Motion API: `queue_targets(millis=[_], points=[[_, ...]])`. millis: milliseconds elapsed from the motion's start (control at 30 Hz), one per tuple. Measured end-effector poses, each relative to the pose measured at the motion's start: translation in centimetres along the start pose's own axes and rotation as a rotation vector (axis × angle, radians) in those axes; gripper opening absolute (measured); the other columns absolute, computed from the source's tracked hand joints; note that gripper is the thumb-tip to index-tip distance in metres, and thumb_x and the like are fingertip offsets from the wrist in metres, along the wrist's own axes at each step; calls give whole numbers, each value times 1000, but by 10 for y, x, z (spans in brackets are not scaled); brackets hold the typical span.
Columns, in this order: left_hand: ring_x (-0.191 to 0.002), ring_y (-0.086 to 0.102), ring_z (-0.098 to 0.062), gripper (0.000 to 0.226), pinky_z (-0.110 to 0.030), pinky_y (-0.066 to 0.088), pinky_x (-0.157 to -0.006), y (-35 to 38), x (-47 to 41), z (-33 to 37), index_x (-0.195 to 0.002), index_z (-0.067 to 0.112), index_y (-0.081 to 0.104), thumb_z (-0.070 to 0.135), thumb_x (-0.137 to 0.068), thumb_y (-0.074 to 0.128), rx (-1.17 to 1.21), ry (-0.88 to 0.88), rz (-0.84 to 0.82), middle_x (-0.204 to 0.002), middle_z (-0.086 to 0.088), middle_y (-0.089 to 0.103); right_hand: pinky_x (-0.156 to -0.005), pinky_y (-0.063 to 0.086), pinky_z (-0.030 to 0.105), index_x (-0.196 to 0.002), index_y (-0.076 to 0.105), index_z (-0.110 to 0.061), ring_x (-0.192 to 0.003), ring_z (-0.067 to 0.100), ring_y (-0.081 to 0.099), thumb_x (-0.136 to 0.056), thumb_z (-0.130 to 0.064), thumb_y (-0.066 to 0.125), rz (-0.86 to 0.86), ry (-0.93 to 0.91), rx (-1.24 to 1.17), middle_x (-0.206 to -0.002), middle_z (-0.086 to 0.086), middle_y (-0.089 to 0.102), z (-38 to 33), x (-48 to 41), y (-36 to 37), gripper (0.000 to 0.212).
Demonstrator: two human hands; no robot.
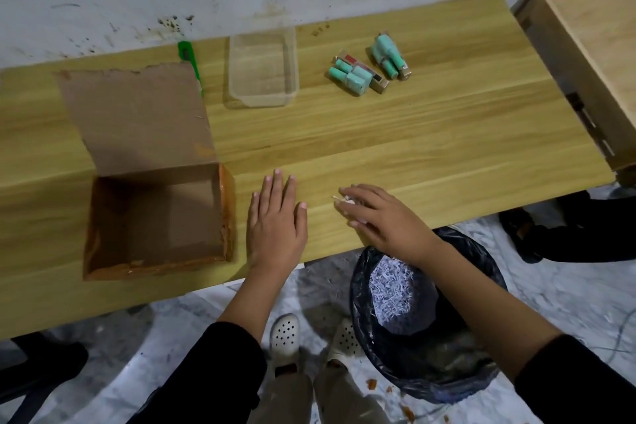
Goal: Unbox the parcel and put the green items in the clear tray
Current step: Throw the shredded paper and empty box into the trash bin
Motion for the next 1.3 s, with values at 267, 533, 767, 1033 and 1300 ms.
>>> queue_targets(millis=[267,533,767,1033,1300], points=[[-146,9,-18,54,-36,2,-118,-2,0,1,-145,19,27,37,-94,23,5,2,7,-157,-3,15,-99,46,24,-110,68,-7,-114,22,58,-86,-9,47,277,135,-214,-118,11,66,0,40,-5,32],[-145,12,-19,51,-38,15,-116,3,6,30,-144,10,27,29,-97,32,18,-25,-10,-157,-5,18,-86,48,8,-95,72,-5,-93,7,63,-79,3,66,678,623,-329,-98,5,69,46,150,-35,19],[-146,9,-20,52,-39,9,-119,17,14,65,-144,9,26,30,-97,32,48,67,-75,-157,-6,15,-65,40,1,-98,69,-6,-73,5,56,-86,-12,63,803,1196,-457,-96,11,69,80,248,-5,15],[-145,11,-21,53,-40,14,-117,10,12,60,-144,11,27,35,-97,33,37,114,-115,-157,-6,17,-84,41,29,-138,40,-11,-115,30,55,-92,-24,55,394,1351,-556,-137,13,50,70,250,20,50],[-127,40,-28,43,-39,36,-100,-59,-10,74,-133,8,42,27,-95,40,13,207,-168,-138,-11,44,-106,37,35,-135,45,-14,-130,19,43,-93,-27,53,521,973,-471,-140,2,49,14,132,-67,45]])
Point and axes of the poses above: each hand's wrist, its own x-axis away from the middle knuckle, its own y-axis out of the palm, z = x × y, the point moved 8 cm from there along -x, towards the middle knuckle
